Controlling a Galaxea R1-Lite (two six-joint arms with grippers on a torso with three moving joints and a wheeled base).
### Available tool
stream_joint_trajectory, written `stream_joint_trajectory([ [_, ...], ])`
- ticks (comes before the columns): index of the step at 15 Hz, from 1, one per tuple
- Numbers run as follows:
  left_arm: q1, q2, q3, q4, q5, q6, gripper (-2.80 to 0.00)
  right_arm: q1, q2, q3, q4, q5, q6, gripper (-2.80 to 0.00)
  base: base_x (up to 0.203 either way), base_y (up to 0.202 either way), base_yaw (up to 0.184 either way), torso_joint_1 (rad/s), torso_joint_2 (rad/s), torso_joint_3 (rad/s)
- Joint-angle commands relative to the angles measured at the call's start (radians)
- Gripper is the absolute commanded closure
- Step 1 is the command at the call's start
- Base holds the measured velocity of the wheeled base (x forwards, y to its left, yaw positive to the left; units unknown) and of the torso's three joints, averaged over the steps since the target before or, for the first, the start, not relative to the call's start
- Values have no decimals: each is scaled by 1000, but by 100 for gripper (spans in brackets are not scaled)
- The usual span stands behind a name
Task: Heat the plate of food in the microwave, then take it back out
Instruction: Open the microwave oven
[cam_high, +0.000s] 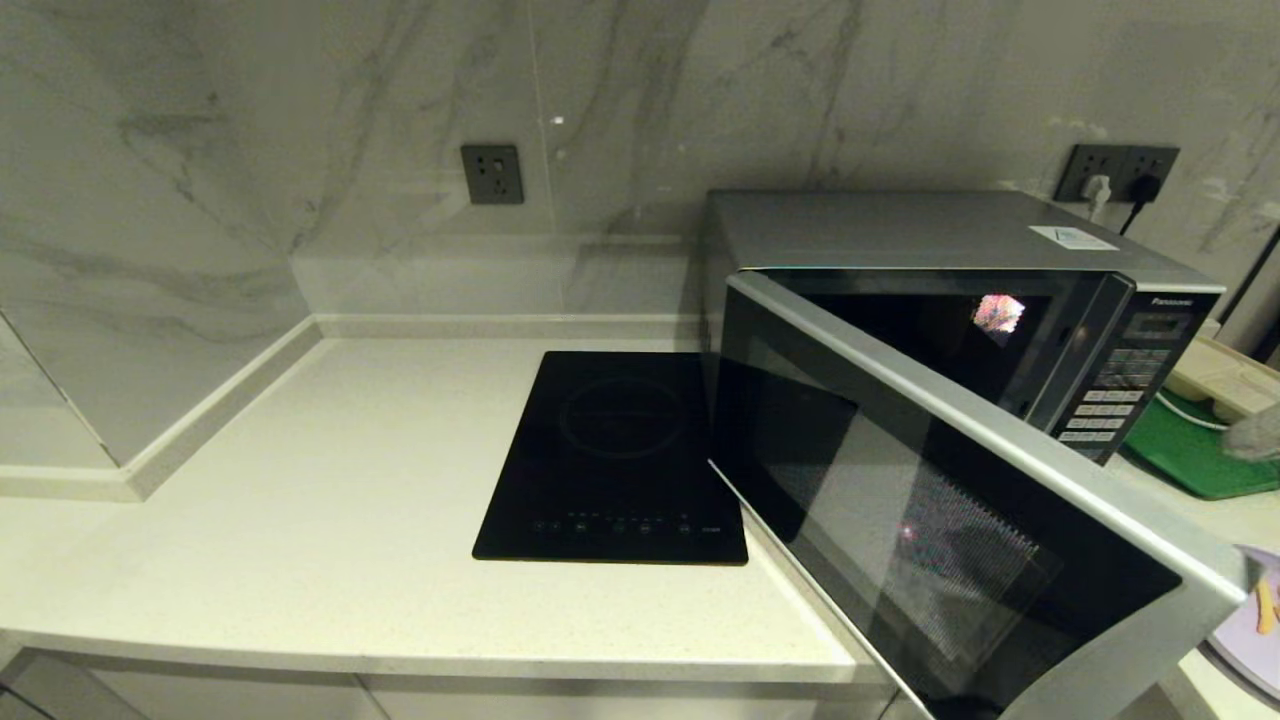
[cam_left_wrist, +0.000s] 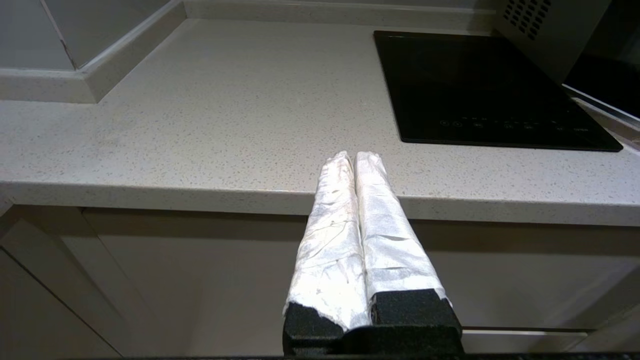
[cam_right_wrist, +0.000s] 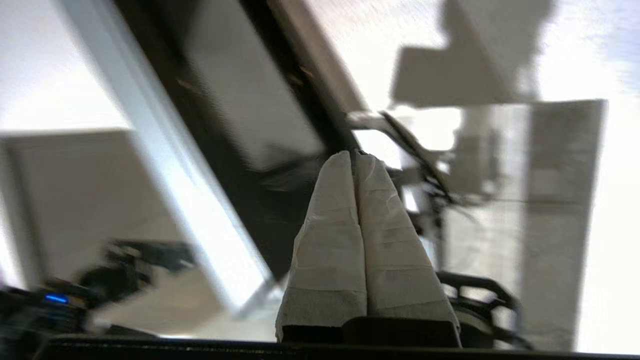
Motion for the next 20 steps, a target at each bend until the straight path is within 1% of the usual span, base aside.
stream_joint_trajectory([
  [1,0,0,0,0,0,-1,0,20,-22,72,14,-24,-114,0,0,0,0,0,0,0],
  [3,0,0,0,0,0,-1,0,76,-43,96,15,-31,-143,0,0,0,0,0,0,0],
  [4,0,0,0,0,0,-1,0,112,-64,109,16,-31,-175,0,0,0,0,0,0,0],
  [5,0,0,0,0,0,-1,0,145,-80,122,16,-31,-225,0,0,0,0,0,0,0],
  [7,0,0,0,-1,0,-1,0,215,-105,134,16,-30,-246,0,0,0,0,0,0,0],
  [11,0,0,0,0,0,-1,0,372,-114,147,11,-39,-250,0,0,0,0,0,0,0],
  [14,0,0,0,0,0,-1,0,515,-79,147,-18,-148,-237,0,0,0,0,0,0,0],
  [16,0,0,0,-1,0,-1,0,554,-73,149,-85,-162,-161,0,0,0,0,0,0,0],
  [17,0,0,0,0,0,-1,0,573,-71,150,-103,-162,-147,0,0,0,0,0,0,0],
  [20,0,0,0,0,0,-1,0,655,-32,145,-117,-165,-145,0,0,0,0,0,0,0],
])
